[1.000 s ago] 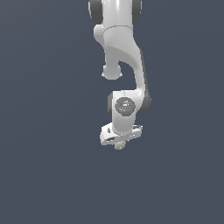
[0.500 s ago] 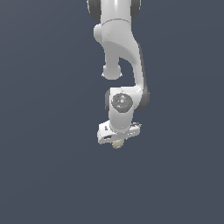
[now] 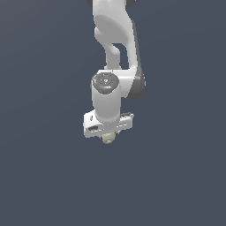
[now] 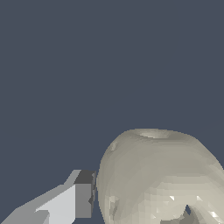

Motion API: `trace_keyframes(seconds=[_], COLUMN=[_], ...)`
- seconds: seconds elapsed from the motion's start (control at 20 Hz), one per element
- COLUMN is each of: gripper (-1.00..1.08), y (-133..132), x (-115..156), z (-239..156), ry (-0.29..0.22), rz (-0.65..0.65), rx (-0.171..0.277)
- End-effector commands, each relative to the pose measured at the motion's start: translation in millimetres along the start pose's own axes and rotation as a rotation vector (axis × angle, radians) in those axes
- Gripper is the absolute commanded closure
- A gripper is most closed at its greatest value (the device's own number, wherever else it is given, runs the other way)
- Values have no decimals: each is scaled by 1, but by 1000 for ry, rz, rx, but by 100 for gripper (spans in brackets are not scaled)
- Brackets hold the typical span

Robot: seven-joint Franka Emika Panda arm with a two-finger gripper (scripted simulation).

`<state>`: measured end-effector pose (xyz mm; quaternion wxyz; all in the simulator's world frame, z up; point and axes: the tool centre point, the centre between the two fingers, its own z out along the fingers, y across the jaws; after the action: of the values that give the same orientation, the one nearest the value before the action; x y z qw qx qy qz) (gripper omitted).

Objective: Pick up the object and move it to a goal position.

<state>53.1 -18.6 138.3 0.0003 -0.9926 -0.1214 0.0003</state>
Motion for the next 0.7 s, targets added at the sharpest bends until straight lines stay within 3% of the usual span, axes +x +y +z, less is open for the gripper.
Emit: trace_keyframes(seconds=[0.0,0.65], gripper=[108,108], y=[16,98], x=[-4,-19], z=[-27,-159], ry=[1,1], rz=[0,0], rx=[0,1])
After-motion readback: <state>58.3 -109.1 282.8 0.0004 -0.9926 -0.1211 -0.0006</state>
